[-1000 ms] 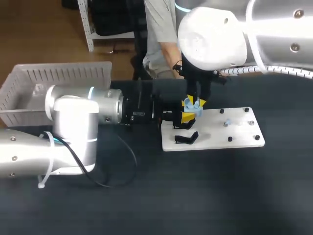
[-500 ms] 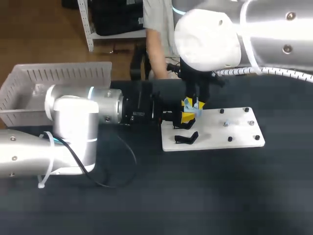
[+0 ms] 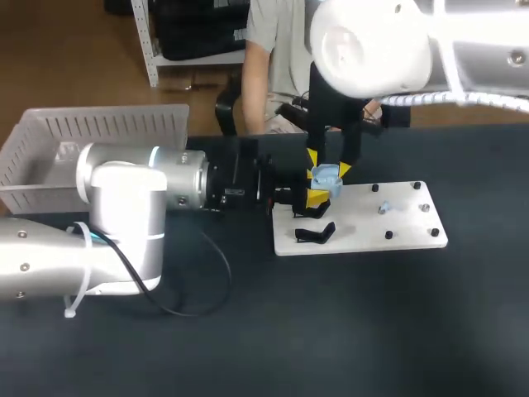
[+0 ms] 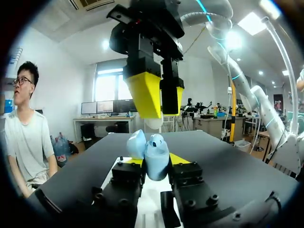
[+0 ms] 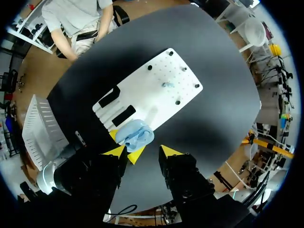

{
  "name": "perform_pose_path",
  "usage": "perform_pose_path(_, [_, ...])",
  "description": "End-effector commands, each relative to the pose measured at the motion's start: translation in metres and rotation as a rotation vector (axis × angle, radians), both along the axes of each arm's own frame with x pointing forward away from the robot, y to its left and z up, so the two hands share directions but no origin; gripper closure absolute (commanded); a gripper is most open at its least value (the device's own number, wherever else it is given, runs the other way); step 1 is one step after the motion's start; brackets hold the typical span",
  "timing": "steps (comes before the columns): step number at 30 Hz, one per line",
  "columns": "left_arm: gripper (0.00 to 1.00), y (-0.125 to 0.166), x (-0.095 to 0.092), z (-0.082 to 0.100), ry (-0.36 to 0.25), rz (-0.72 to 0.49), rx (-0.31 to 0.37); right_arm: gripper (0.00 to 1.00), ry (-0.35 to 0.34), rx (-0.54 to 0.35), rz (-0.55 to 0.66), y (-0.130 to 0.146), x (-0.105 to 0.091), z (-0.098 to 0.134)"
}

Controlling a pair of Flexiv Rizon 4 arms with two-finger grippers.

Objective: Pick up each earbud case from the left stands, insert the matching earbuds, close the lid, and place the case in the box.

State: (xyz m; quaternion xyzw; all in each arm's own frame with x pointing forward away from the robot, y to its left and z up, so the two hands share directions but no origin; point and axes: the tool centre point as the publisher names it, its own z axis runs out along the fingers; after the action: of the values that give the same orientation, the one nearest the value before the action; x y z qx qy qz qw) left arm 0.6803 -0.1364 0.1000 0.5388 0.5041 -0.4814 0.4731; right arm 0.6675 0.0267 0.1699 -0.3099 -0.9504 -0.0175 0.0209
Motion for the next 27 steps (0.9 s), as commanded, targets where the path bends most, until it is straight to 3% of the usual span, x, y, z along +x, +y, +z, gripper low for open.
perform_pose_path(1, [1.00, 0.000, -0.002, -0.001, -0.005, 0.006, -0.003, 0.59, -0.082, 0.137, 0.044, -0.033, -0.027, 0.017])
perform_pose_path(4, [1.00, 0.000, -0.002, -0.001, -0.005, 0.006, -0.003, 0.61, -0.128, 0.193, 0.123, -0.045, -0.031, 0.022])
perform_pose_path(9, [1.00, 0.000, -0.002, -0.001, -0.005, 0.006, -0.003, 0.50, -0.127, 0.236, 0.259, -0.068, -0.034, 0.015])
perform_pose_path(11, [1.00, 0.000, -0.002, -0.001, -0.005, 0.006, -0.003, 0.50, -0.125, 0.248, 0.289, -0.075, -0.033, 0.010])
perform_pose_path(15, [1.00, 0.000, -0.002, -0.001, -0.005, 0.006, -0.003, 0.56, -0.134, 0.219, 0.382, -0.086, -0.030, -0.006])
perform_pose_path(20, [1.00, 0.000, -0.002, -0.001, -0.005, 0.006, -0.003, 0.49, -0.163, 0.225, 0.478, -0.093, -0.019, -0.021])
perform_pose_path(23, [1.00, 0.000, -0.002, -0.001, -0.005, 0.006, -0.003, 0.54, -0.178, 0.226, 0.524, -0.099, -0.011, -0.031])
perform_pose_path(27, [1.00, 0.000, -0.002, -0.001, -0.005, 0.006, -0.003, 0.51, -0.193, 0.212, 0.582, -0.107, -0.002, -0.046])
